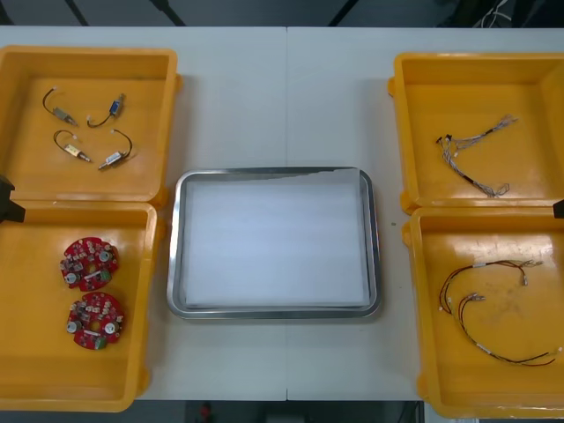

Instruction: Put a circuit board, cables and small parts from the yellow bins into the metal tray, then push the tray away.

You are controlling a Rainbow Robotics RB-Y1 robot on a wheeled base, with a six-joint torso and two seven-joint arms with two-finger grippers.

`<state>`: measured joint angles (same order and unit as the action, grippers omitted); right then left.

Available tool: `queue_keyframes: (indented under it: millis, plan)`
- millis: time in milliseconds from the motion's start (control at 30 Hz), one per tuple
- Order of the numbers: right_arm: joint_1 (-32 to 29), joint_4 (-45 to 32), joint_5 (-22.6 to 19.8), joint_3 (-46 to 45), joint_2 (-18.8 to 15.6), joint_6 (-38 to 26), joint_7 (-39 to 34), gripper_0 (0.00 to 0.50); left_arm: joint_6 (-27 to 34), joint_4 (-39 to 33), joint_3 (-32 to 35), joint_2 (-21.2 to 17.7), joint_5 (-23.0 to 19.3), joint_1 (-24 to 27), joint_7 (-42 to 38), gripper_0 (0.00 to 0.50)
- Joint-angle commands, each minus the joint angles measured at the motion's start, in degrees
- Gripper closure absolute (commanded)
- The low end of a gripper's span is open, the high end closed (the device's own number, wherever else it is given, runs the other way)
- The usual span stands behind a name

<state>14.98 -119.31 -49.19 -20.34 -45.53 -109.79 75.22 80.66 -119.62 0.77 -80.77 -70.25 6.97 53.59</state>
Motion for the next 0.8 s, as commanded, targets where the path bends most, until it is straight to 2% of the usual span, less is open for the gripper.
queue_keyframes:
  millis: [33, 133, 367, 500, 667, 800]
  plan:
    - [-0.5, -1.5, 0.4, -1.6, -2.4, -0.2, 2.6, 0.000, -0.6, -0.9, -0.5, -2.6, -0.4, -3.1, 4.0, 0.000]
    - [-2.2, -1.1, -0.2, -0.9, -1.8, -0.2, 2.5, 0.000, -1.1, -0.7, -0.7, -2.5, -0.4, -3.4, 3.8, 0.000]
    - [-2.8, -1.7, -1.6, 2.5, -5.2, -0.2, 3.0, 0.000, -1.1, -0.4, -0.7, -1.1, -0.5, -3.8, 3.7, 0.000]
    - [-5.9, -1.9, -6.0, 2.8, -6.5, -0.2, 3.9, 0.000, -1.2, -0.4, -0.7, 1.0, -0.2, -4.0, 3.6, 0.000]
    - [-10.0, -3.6, -9.3, 2.7, -7.2, 1.4, 5.7, 0.000, -2.6, -0.4, -0.7, 2.1, 0.7, -5.7, 3.5, 0.000]
    - [-13.2, -7.0, -8.0, 3.3, -7.2, 3.2, 11.0, 0.000, -4.2, -0.4, -0.7, 4.0, 2.0, -7.1, 3.5, 0.000]
